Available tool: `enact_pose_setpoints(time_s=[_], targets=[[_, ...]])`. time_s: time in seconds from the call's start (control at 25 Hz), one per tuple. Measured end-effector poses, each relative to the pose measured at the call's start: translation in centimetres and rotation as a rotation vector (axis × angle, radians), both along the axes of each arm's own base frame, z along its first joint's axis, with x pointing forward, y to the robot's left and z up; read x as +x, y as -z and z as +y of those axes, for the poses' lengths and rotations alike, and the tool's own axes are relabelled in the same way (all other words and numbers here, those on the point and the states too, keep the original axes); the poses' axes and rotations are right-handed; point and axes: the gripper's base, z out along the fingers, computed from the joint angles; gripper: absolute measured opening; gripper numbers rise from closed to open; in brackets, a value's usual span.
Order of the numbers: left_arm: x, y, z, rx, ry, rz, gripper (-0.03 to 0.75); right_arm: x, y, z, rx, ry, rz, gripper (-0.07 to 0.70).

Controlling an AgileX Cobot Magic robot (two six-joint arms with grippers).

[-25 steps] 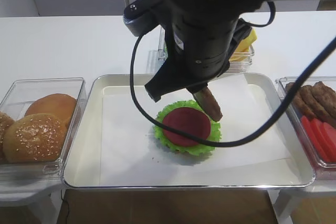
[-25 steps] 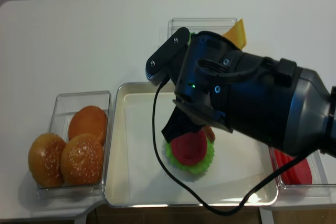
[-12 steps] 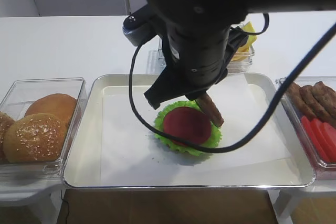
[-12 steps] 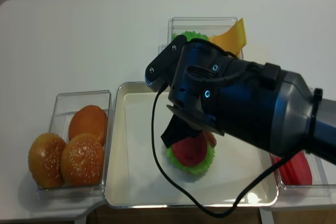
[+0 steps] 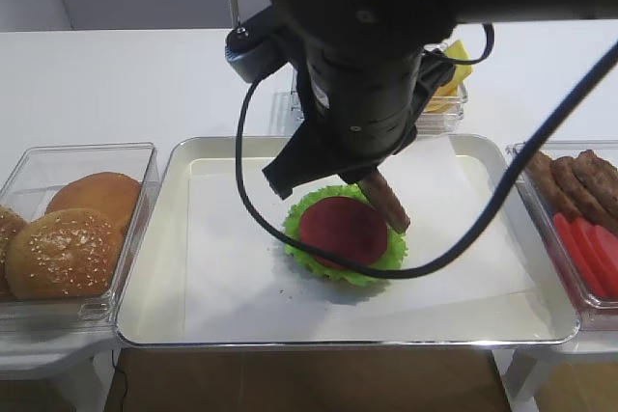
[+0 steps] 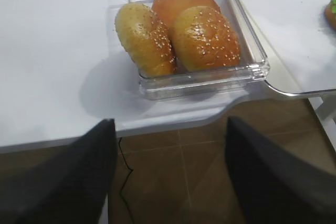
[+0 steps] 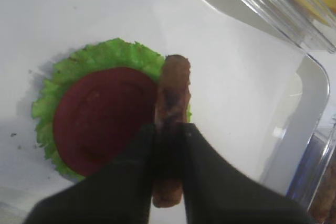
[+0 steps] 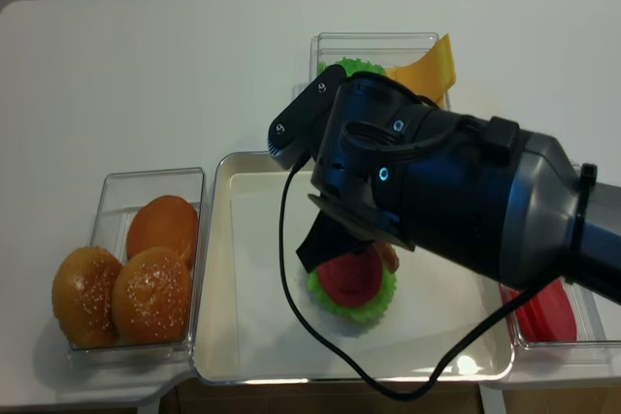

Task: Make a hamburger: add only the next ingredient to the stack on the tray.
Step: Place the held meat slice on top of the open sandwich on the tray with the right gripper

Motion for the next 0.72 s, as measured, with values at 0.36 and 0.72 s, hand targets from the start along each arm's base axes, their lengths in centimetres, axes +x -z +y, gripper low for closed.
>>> enact_pose_setpoints(time_s=[0.36,0.72], targets=[[0.0,0.0,0.0,0.0,0.0,0.0,0.477,-0.05,0.03,0.07,0.018,0.018,0.005,0.122],[0.0,0.0,0.0,0.0,0.0,0.0,0.477,-0.1,0.06,0.15,0.027,0.019,0.012,0.246]])
